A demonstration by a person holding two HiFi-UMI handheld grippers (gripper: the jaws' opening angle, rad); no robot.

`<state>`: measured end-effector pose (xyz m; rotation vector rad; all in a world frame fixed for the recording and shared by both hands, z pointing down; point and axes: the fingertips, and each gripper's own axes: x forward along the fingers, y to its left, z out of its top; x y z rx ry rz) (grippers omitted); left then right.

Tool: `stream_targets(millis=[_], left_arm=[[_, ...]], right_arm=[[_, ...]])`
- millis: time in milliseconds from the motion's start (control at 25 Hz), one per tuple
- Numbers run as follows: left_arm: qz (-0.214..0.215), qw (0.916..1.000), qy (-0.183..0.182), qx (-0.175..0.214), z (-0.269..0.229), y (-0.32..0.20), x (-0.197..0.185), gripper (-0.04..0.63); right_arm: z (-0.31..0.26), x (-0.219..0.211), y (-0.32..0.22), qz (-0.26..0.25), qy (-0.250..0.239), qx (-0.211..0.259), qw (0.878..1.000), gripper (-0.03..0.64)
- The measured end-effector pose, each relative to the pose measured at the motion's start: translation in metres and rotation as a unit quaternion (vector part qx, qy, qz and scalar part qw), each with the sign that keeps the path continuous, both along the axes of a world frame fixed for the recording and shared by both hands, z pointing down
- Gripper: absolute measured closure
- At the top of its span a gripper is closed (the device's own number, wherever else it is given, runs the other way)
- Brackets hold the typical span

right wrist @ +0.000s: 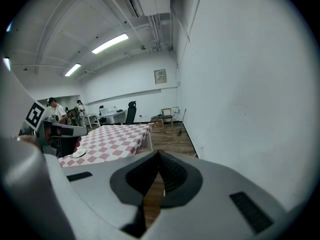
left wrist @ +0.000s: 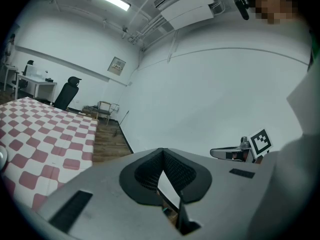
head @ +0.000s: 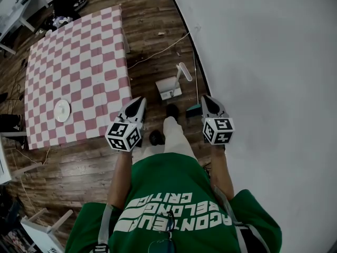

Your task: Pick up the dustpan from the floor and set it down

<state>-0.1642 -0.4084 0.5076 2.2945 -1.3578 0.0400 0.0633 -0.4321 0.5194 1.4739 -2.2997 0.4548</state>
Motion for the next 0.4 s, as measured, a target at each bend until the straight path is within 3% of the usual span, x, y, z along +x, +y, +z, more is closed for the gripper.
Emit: stream_targets(millis=[400], left_arm=[[0.001, 1.0, 0.004, -0.002, 0.0009, 0.006, -0.0027, 0.601]], right_arm=[[0.0064, -0.0043, 0.0073, -0.005, 0.009, -0.011, 1.0, 0.609]])
